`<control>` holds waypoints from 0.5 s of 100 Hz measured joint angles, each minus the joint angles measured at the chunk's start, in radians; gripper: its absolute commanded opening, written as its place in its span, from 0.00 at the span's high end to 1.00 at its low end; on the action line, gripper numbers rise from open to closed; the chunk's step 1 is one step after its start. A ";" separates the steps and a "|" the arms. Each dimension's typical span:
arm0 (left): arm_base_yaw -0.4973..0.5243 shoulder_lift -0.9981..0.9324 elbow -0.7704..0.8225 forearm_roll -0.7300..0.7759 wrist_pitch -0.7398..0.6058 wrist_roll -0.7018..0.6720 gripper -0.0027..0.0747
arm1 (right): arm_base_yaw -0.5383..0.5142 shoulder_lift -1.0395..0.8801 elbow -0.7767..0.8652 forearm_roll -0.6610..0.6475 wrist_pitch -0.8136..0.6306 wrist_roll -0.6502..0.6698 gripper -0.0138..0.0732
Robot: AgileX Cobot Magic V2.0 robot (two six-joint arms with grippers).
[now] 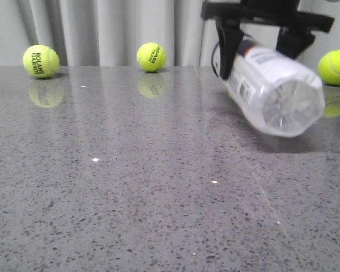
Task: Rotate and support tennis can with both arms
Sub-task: 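Lift the can with the right gripper and rotate it sideways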
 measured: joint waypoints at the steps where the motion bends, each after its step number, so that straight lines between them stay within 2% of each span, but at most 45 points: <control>1: 0.000 0.000 0.000 0.000 0.000 0.000 0.99 | 0.000 0.000 -0.005 0.000 0.002 -0.006 0.42; 9: 0.000 0.000 0.000 0.000 0.000 0.000 0.99 | 0.016 0.000 -0.073 0.000 0.015 -0.100 0.42; 23: 0.000 0.000 0.000 0.000 0.000 0.000 0.99 | 0.064 0.000 -0.157 0.000 0.023 -0.361 0.42; 50: 0.000 0.000 0.000 0.000 0.000 0.000 0.99 | 0.176 0.000 -0.184 0.000 0.030 -0.845 0.42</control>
